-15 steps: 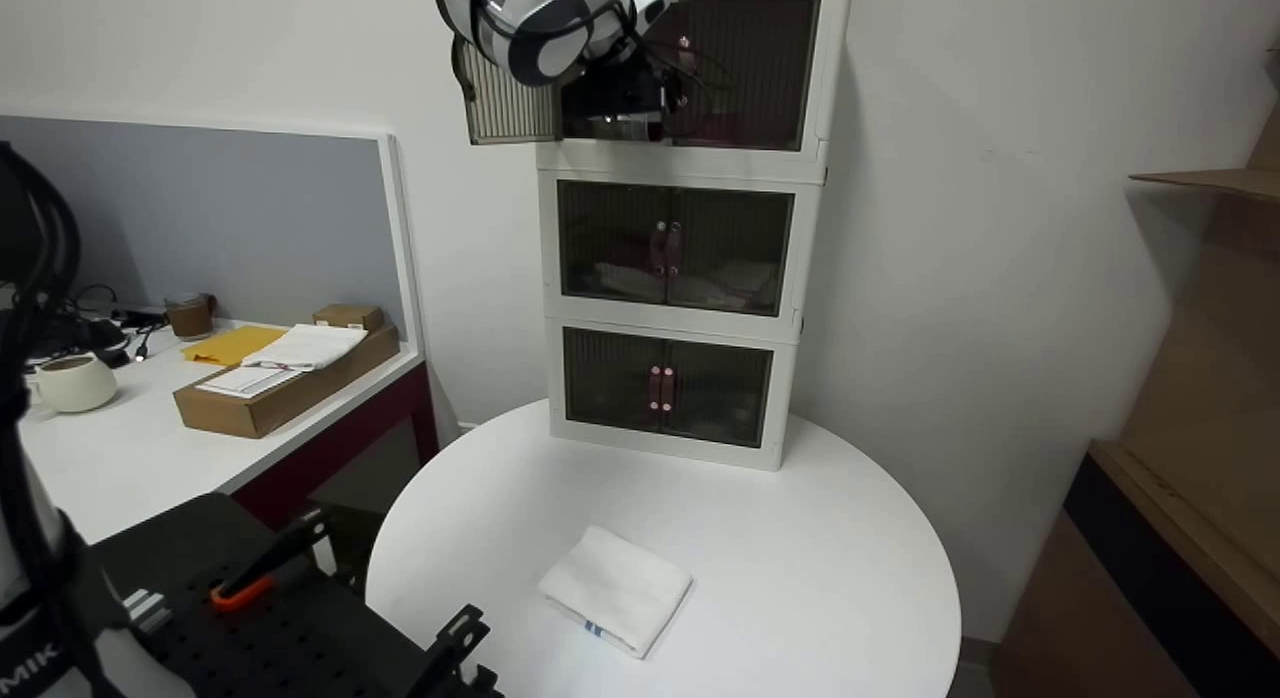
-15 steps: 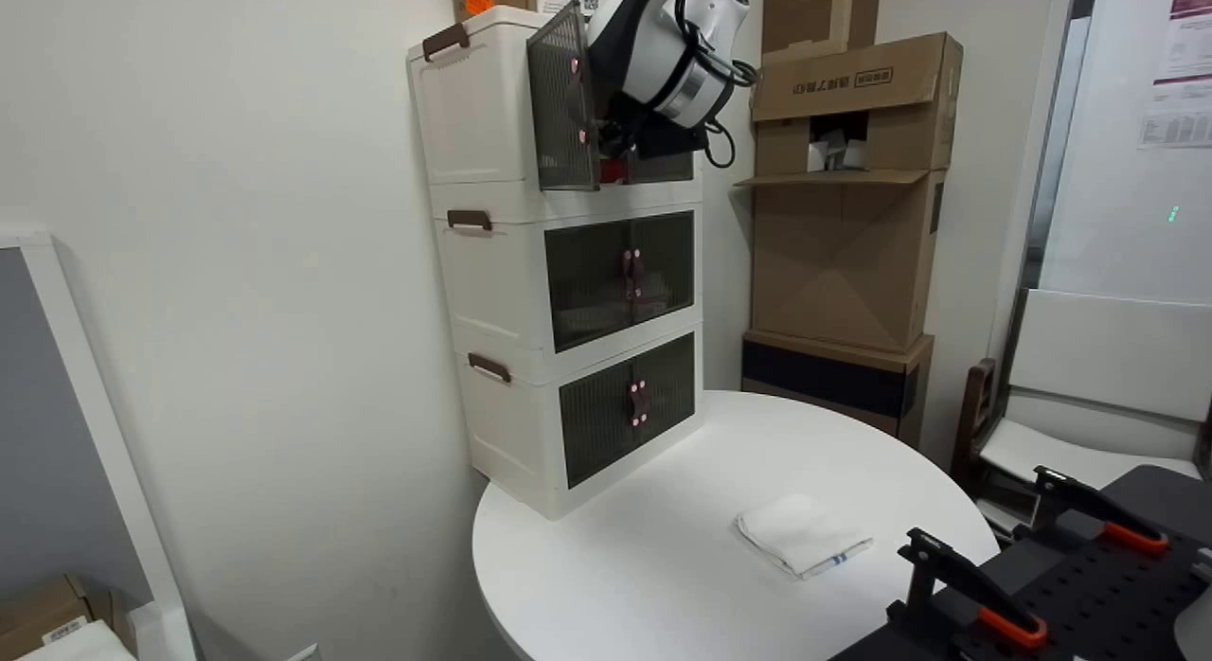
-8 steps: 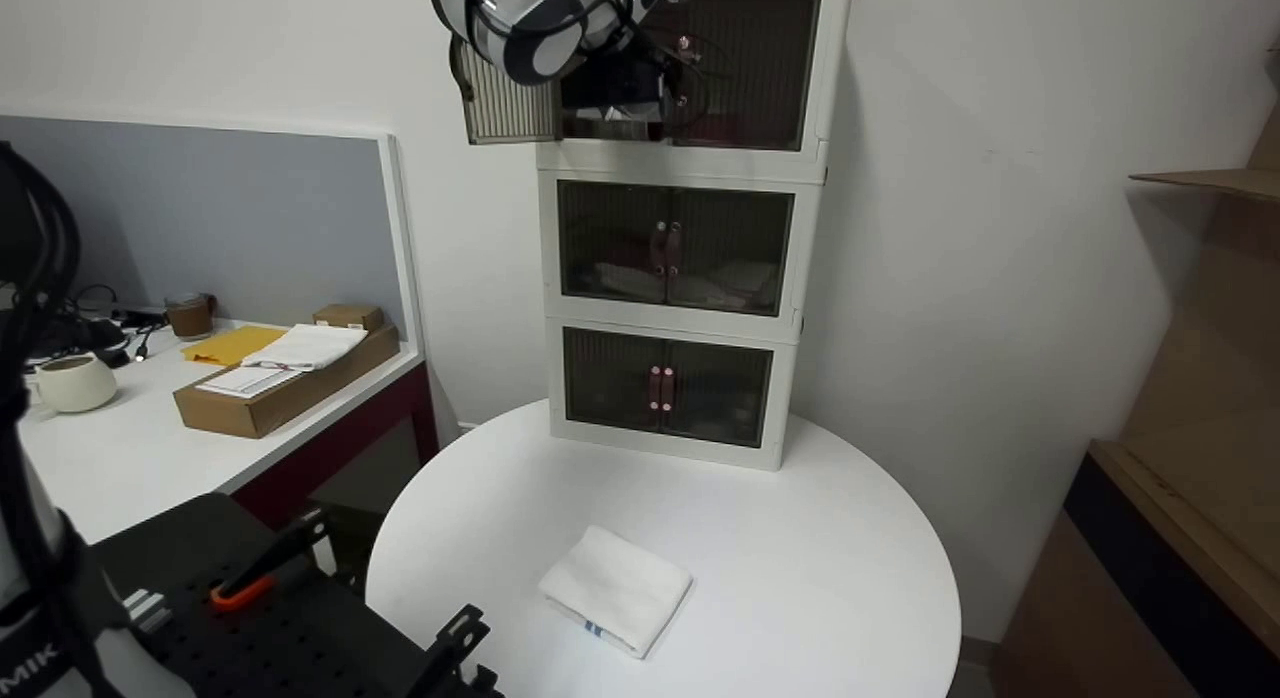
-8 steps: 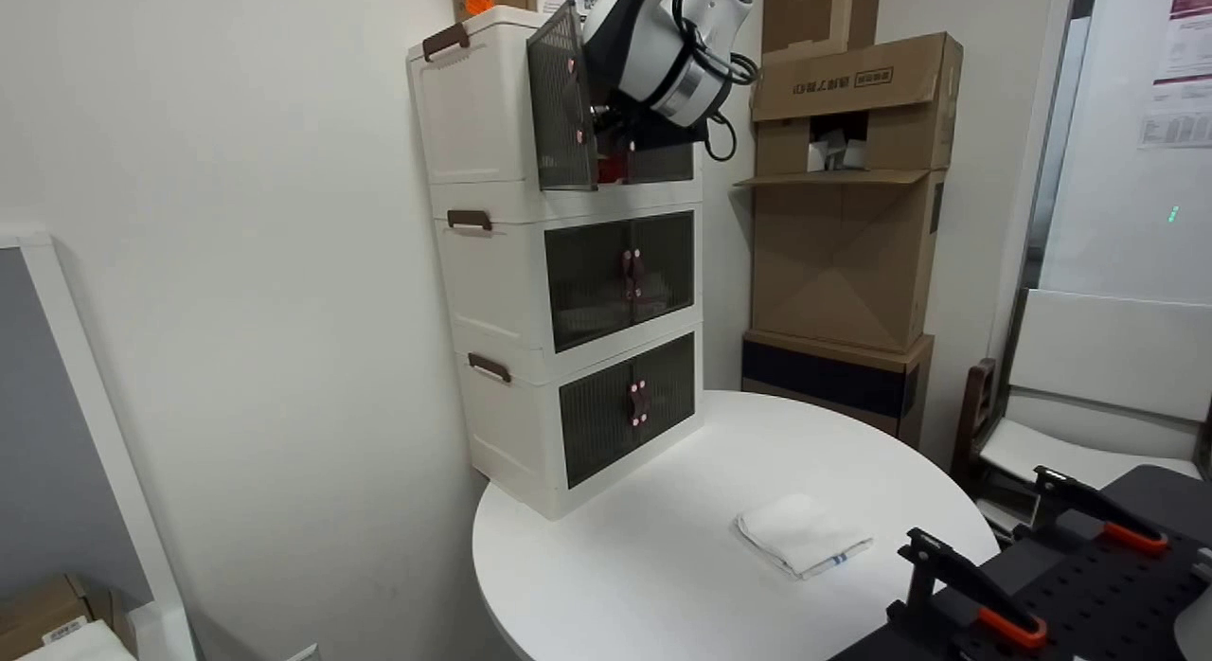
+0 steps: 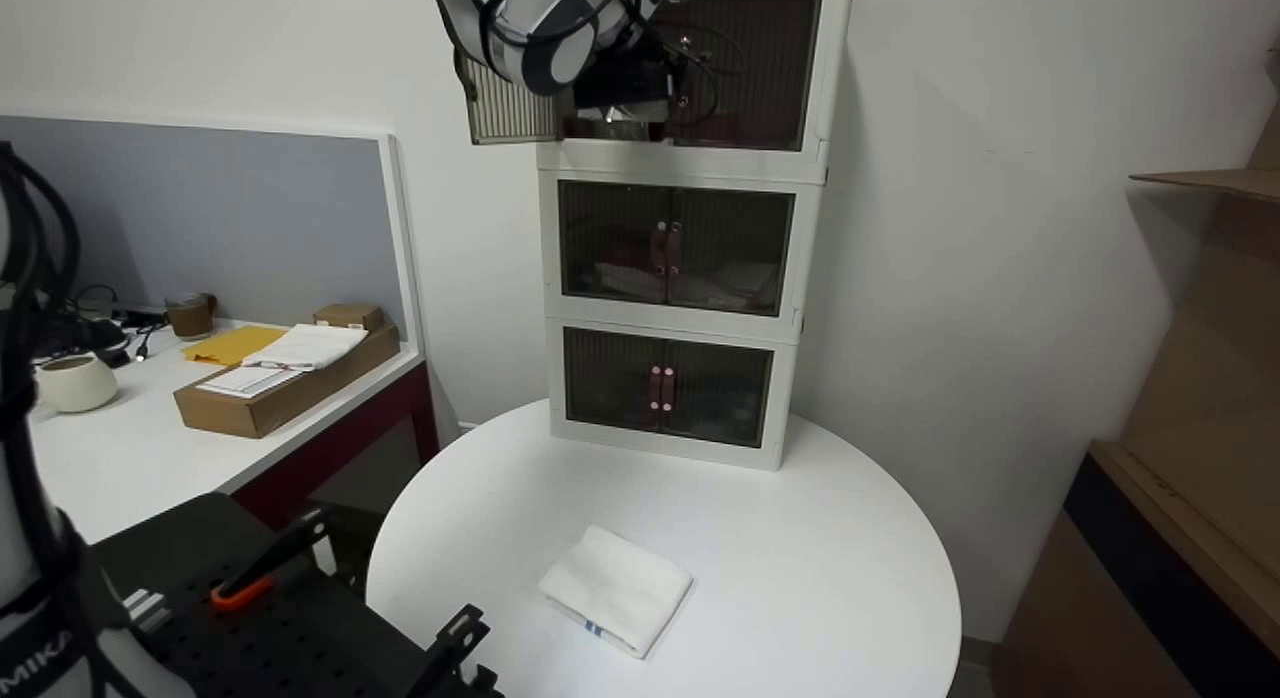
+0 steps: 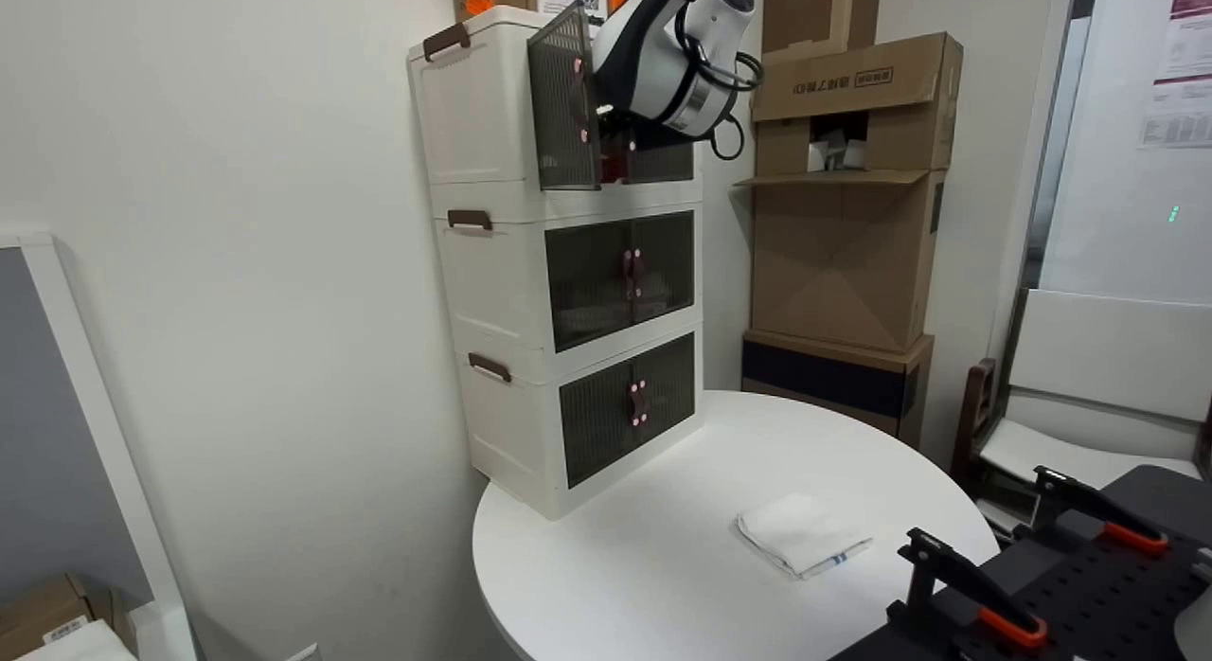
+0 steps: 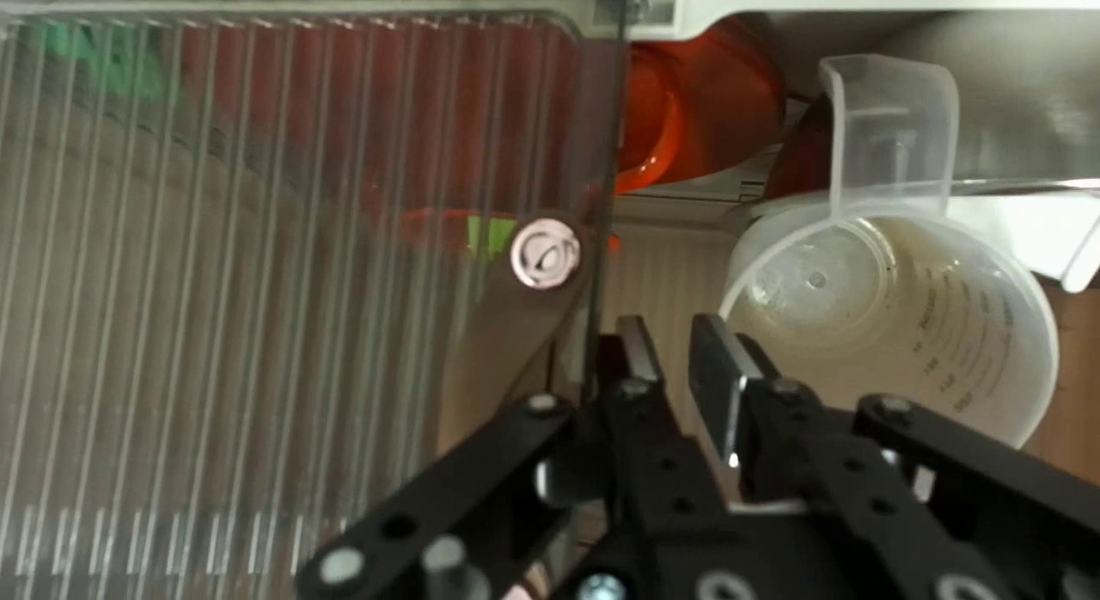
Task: Put the clear jug in the topmost cabinet.
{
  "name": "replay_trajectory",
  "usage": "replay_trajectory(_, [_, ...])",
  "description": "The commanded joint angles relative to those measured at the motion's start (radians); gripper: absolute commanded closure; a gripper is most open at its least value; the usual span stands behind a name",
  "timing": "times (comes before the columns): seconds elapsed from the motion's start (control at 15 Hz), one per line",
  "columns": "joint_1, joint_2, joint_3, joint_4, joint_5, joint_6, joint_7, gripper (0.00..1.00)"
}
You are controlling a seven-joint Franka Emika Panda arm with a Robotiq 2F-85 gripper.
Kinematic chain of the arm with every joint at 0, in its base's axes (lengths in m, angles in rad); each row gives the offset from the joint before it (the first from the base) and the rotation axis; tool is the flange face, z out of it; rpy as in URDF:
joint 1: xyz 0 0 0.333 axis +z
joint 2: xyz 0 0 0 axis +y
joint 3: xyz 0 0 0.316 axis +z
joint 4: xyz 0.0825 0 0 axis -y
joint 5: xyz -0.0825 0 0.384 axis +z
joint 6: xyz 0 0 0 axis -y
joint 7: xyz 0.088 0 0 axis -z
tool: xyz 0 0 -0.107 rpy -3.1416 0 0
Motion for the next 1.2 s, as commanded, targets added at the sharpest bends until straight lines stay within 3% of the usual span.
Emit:
replay_trajectory(0.0, [0.066, 0.052, -0.107, 0.053, 0.043, 0.005, -0.013, 0.57])
replay_trajectory(0.13, [0.044, 0.015, -0.071, 0.021, 0.000, -0.042, -0.015, 0.52])
replay_trajectory(0.27, [0.000, -0.023, -0.014, -0.018, -0.045, -0.050, -0.020, 0.38])
replay_trajectory(0.33, [-0.003, -0.047, -0.035, -0.059, -0.199, -0.048, 0.115, 0.30])
replay_trajectory(0.4, [-0.015, -0.073, -0.024, -0.091, -0.244, -0.044, 0.126, 0.23])
replay_trajectory(0.47, [-0.068, -0.096, 0.043, -0.121, -0.207, -0.022, 0.054, 0.16])
replay_trajectory(0.6, [-0.123, -0.146, 0.094, -0.199, -0.261, 0.028, 0.074, 0.02])
replay_trajectory(0.73, [-0.191, -0.207, 0.148, -0.283, -0.308, 0.062, 0.094, 0.00])
replay_trajectory(0.93, [-0.283, -0.304, 0.171, -0.402, -0.380, 0.070, 0.119, 0.00])
replay_trajectory(1.13, [-0.414, -0.401, 0.214, -0.492, -0.570, -0.074, 0.190, 0.00])
